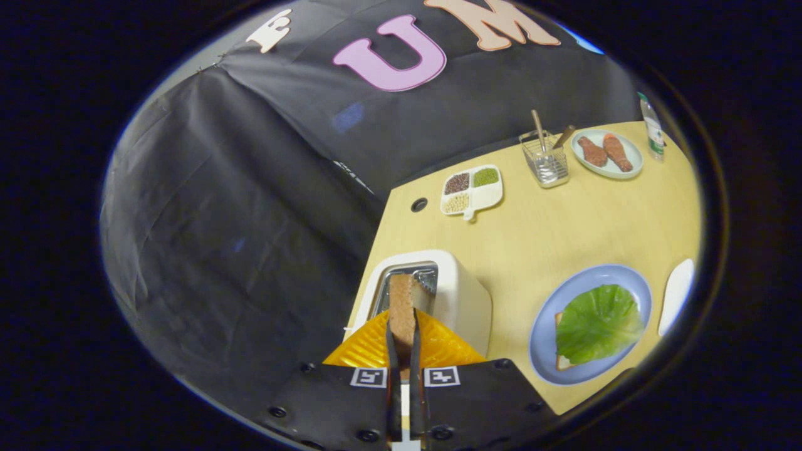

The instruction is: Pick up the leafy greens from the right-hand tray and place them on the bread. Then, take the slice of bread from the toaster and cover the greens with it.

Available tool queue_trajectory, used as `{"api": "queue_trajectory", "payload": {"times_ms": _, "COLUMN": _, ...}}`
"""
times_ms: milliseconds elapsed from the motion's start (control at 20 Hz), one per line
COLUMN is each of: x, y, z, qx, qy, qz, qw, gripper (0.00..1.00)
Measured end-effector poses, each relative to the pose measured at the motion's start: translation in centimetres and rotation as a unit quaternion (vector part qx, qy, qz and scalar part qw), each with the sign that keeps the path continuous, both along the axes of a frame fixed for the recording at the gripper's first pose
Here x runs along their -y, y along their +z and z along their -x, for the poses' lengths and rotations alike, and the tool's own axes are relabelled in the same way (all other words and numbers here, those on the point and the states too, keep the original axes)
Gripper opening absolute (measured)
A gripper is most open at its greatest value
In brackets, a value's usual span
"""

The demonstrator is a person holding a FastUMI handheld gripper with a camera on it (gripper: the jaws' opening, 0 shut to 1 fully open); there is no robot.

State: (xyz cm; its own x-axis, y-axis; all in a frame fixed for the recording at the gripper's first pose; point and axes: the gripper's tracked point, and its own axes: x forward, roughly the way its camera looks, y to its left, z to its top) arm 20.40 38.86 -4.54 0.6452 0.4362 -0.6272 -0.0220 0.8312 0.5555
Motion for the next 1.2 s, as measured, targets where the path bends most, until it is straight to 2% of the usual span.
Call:
{"api": "queue_trajectory", "payload": {"times_ms": 300, "x": 4.1, "y": 4.6, "z": 0.3, "qx": 0.055, "qy": -0.006, "qz": -0.030, "qw": 0.998, "gripper": 0.08}}
{"api": "queue_trajectory", "payload": {"times_ms": 550, "x": 9.6, "y": 6.0, "z": 1.8, "qx": 0.065, "qy": -0.026, "qz": -0.077, "qw": 0.995, "gripper": 0.08}}
{"api": "queue_trajectory", "payload": {"times_ms": 850, "x": 16.3, "y": 2.5, "z": 3.8, "qx": 0.048, "qy": -0.047, "qz": -0.122, "qw": 0.990, "gripper": 0.07}}
{"api": "queue_trajectory", "payload": {"times_ms": 1200, "x": 18.6, "y": -4.9, "z": 5.7, "qx": -0.010, "qy": -0.034, "qz": -0.153, "qw": 0.988, "gripper": 0.08}}
